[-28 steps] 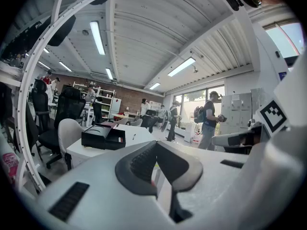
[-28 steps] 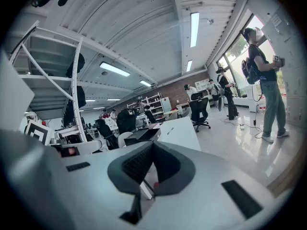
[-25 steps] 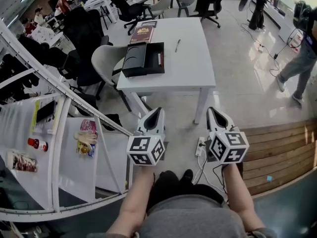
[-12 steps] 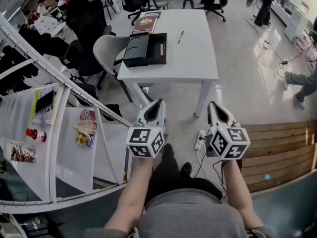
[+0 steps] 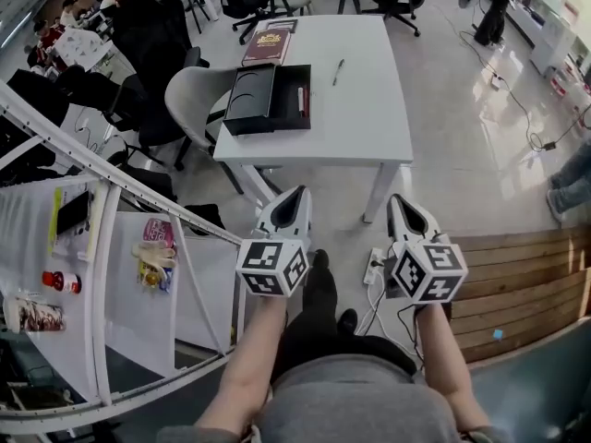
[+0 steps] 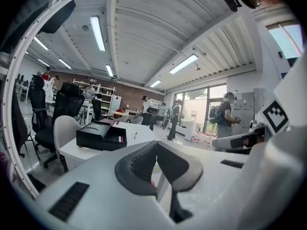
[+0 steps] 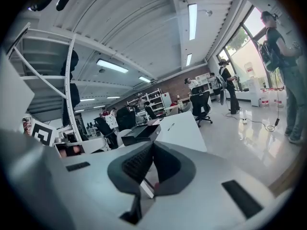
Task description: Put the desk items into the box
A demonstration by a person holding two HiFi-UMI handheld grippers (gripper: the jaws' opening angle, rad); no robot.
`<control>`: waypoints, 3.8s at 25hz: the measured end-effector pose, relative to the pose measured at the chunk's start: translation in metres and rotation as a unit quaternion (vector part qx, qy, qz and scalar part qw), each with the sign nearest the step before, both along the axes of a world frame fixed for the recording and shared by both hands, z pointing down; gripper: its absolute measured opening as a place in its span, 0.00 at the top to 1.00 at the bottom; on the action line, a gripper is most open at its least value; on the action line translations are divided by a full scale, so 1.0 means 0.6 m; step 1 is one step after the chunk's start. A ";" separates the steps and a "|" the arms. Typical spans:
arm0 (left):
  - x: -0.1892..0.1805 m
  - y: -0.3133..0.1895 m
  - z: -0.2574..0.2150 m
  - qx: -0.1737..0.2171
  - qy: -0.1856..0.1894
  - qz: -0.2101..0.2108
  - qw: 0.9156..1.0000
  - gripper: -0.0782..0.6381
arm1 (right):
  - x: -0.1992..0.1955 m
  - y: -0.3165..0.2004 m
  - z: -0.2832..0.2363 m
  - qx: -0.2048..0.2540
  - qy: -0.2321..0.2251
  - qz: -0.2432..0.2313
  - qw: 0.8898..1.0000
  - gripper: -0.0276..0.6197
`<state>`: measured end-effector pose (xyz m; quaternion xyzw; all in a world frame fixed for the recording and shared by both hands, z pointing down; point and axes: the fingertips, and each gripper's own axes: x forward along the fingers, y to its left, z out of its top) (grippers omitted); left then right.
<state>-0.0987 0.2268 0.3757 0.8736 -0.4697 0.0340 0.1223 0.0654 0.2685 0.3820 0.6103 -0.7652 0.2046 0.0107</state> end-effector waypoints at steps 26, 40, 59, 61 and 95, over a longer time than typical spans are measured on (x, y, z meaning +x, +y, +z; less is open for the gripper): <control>-0.034 -0.361 0.041 -0.038 -0.024 0.041 0.998 0.73 | -0.021 -0.310 0.041 -0.050 0.026 0.056 0.997 0.95; -0.012 -0.449 0.052 -0.045 -0.048 0.082 0.995 0.67 | -0.023 -0.377 0.051 -0.063 0.033 0.089 0.994 0.95; 0.072 -0.538 0.061 -0.055 -0.088 0.090 0.990 0.67 | 0.042 -0.438 0.037 -0.054 0.032 0.102 0.993 0.95; 0.088 -0.552 0.062 -0.055 -0.092 0.090 0.990 0.67 | 0.055 -0.450 0.038 -0.054 0.031 0.103 0.993 0.95; 0.279 -0.776 0.191 -0.139 -0.199 0.096 0.965 0.67 | 0.208 -0.600 0.098 -0.091 0.002 0.110 0.990 0.95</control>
